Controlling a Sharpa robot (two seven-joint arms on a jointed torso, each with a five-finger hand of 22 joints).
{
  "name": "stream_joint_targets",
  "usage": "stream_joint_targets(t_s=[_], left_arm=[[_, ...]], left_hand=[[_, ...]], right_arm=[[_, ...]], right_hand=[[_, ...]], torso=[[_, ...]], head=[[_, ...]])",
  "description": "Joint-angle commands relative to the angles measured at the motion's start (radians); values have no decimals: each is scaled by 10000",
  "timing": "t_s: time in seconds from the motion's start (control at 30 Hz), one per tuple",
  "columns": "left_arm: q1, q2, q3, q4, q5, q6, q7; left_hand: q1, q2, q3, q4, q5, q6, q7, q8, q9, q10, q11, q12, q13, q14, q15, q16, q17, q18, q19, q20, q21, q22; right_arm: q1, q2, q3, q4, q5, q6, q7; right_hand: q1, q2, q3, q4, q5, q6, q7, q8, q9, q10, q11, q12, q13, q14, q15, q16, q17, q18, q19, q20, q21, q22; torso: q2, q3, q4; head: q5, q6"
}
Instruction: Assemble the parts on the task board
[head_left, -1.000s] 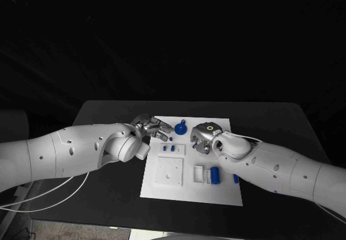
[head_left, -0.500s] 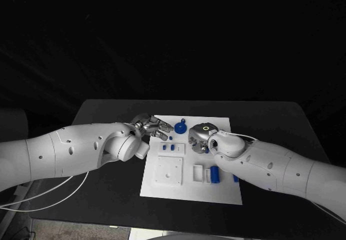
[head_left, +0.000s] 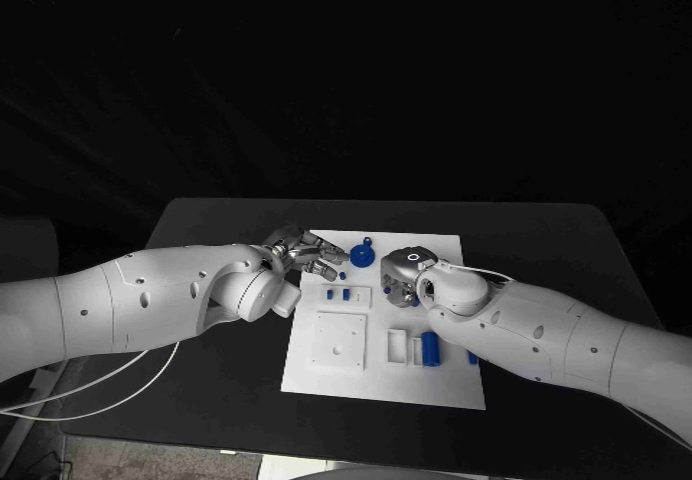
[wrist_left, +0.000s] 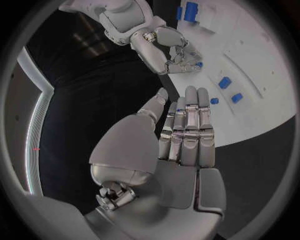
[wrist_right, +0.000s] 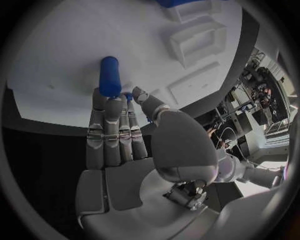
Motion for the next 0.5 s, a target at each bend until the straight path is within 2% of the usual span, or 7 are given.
stream_joint_targets(t_s=[0.03, 0.5], left_arm=[[10, 27, 7, 5, -31, 143, 49], [9, 21, 6, -2, -31, 143, 46]], left_hand=[[103, 14, -40, 2, 42, -66, -28, -2, -9, -80, -22, -32, -10, 16, 42, -39, 12, -139, 11, 23, 34, -10], [103, 14, -40, 2, 42, -66, -28, -2, -9, -80, -22, -32, -10, 16, 42, -39, 12, -139, 11, 23, 34, -10]], right_arm=[[-29, 17, -11, -4, -240, 260, -344], [-68, -30, -11, 7, -274, 178, -338]], right_hand=[[11, 111, -1, 3, -39, -61, -8, 7, 9, 55, -32, -25, 0, -2, -56, 47, -27, -199, 22, -61, -55, 9], [52, 108, 88, -10, -50, 39, -22, 6, 9, 24, -25, -29, -2, -23, -63, 27, -28, -244, 6, -111, -79, 101]], torso=[[2, 16, 1], [-3, 9, -19]], head=[[8, 0], [15, 6]])
